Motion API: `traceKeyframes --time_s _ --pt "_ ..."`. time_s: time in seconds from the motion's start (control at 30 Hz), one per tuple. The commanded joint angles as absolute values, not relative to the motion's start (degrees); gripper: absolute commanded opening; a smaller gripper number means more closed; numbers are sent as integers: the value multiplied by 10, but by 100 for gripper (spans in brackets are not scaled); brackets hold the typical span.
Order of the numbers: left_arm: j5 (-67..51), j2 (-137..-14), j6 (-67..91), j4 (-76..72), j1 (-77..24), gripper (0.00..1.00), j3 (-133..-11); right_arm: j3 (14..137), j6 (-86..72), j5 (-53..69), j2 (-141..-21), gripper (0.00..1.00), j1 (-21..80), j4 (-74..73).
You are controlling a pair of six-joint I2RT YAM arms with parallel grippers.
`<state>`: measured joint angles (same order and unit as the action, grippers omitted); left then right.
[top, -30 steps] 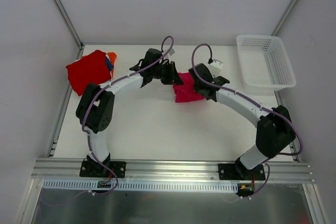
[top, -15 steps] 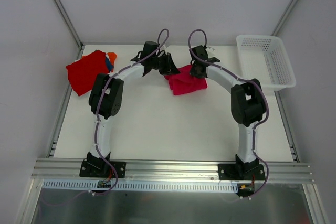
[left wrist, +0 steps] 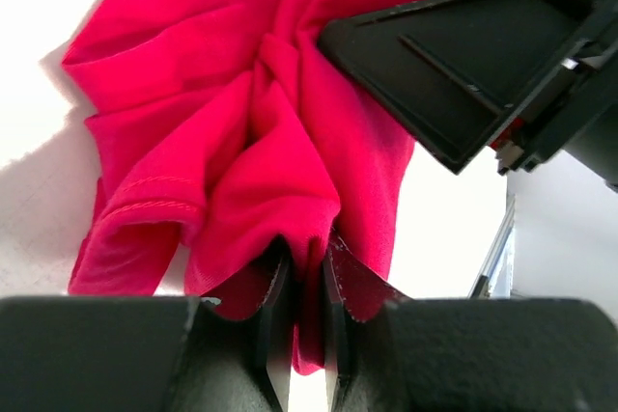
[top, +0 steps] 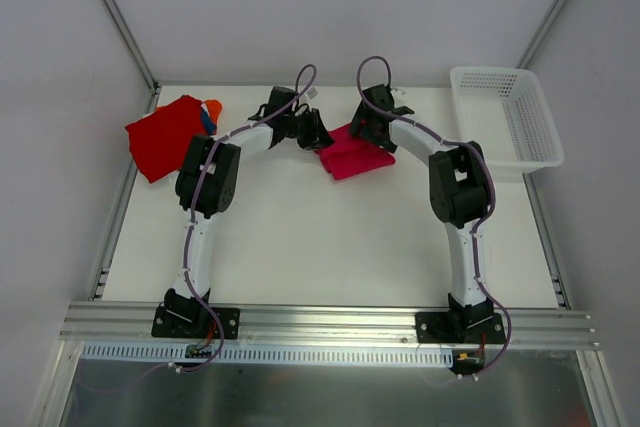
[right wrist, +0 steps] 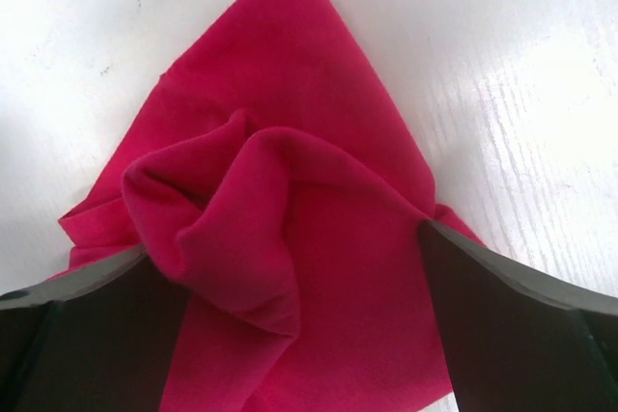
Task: Fold and stack the t-shirts
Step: Fold the long partially folded tshirt into a neat square
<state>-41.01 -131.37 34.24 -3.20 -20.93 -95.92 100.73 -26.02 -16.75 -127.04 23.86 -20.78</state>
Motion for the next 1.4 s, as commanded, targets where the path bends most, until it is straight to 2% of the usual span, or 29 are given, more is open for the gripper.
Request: traceKeyframes --time_s 0.0,0.13,0.17,0.2,0.23,0.27,0.5,0.7,0.93,1.07,1.23,1.27,1.37 --pt "-437 -1303 356 -64 -210 13 -948 1020 -232 -193 -1237 99 237 -202" --pt "-437 -1270 362 -89 -210 14 -911 1008 -206 -223 -1180 99 243 -214" --pt "-437 -1263 362 -93 -210 20 -896 1009 -200 -237 -1157 100 245 -222" --pt "-435 -1256 360 -99 -211 32 -889 1010 -184 -246 -1144 99 246 -227" --pt "-432 -1243 358 -101 -211 56 -884 1012 -175 -254 -1131 99 248 -231" --pt "-425 -1236 346 -101 -210 98 -881 1015 -169 -268 -1102 99 248 -244" --pt "-382 -1171 281 -51 -186 99 -940 1001 -127 -309 -953 100 264 -287" --pt "-383 -1138 275 15 -132 99 -1027 871 -145 -337 -822 99 291 -294" --pt "-352 -992 303 17 -135 99 -898 654 -218 -360 -621 99 343 -288" --pt "-311 -917 301 12 -210 99 -799 577 -243 -350 -570 100 372 -271" --pt "-271 -900 301 3 -302 99 -715 525 -269 -357 -552 98 404 -283" --pt "-270 -910 301 1 -314 99 -708 505 -272 -356 -539 94 408 -280" --pt "-270 -943 303 -29 -342 99 -697 477 -279 -356 -505 45 416 -276"
